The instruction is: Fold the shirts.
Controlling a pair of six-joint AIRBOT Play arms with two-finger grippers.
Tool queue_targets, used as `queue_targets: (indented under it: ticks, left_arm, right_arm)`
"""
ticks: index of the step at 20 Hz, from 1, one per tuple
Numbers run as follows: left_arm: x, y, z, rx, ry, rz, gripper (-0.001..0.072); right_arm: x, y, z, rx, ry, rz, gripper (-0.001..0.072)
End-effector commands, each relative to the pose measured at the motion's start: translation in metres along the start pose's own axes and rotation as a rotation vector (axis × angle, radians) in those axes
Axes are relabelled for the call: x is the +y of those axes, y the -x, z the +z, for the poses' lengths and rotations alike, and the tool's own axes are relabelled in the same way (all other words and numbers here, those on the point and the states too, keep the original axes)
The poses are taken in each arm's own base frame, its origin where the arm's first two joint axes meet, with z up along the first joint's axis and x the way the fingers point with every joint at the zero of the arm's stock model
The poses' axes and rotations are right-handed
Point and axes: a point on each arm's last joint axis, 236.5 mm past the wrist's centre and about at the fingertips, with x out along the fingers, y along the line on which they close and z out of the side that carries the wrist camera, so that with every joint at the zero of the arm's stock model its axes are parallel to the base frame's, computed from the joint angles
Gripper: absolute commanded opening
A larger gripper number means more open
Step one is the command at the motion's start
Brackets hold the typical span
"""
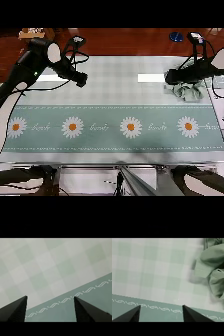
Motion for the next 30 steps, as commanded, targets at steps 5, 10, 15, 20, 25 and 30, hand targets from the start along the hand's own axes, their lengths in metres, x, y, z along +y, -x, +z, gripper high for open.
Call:
queue_targets:
  ticks: [5,10,15,20,25,30]
  left_arm:
    - [-0.001,0.000,0.001,-0.004,-0.002,-0.001,0.0720]
    - [0.000,0.000,0.010,-0.042,-0.002,0.004,0.0720]
    - [0.002,0.000,0.023,-0.095,-0.004,0.011,0.0720]
    - [0.000,0.003,0.008,-0.035,0.000,0.003,0.0720]
    - [-0.002,0.002,-0.007,0.028,0.022,-0.003,0.0720]
    - [-0.002,0.001,-0.007,0.029,0.022,-0.004,0.0720]
  right_arm:
    - [0.001,0.000,0.015,-0.062,-0.006,0.002,0.0601]
    - [-0.012,0.006,0.062,-0.261,0.042,-0.058,0.0592]
    - [-0.120,-0.010,0.092,-0.382,-0.074,-0.352,0.0594]
    - [-0.206,-0.067,0.046,-0.244,-0.287,-0.408,0.0601]
    - [-0.247,-0.117,0.017,-0.186,-0.360,-0.424,0.0601]
    - [-0.240,-0.171,0.006,-0.183,-0.457,-0.336,0.0590]
